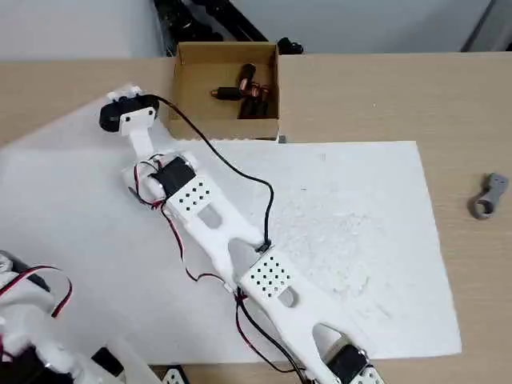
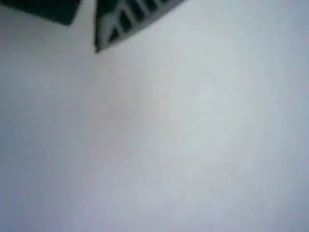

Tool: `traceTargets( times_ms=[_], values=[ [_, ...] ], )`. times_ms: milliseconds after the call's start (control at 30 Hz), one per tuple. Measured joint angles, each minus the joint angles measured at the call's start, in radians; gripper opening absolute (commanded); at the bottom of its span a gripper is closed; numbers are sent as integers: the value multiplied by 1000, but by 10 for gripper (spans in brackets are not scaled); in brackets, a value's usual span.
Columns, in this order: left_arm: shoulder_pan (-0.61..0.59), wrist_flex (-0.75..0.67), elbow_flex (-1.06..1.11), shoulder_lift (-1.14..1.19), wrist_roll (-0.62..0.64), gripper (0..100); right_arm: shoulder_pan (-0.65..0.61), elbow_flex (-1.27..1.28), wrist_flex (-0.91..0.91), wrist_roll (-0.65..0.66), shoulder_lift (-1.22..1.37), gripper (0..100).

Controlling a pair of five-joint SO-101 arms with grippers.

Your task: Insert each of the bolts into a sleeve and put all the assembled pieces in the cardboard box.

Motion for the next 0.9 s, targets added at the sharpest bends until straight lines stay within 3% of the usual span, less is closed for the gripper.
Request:
traceTargets(
  times_ms=[433, 900],
  values=[
    [0, -8, 44, 8, -8, 6, -32, 0, 270, -107, -199, 347],
    [0, -8, 44, 6, -8, 6, -51, 80, 164, -137, -170, 348]
  ],
)
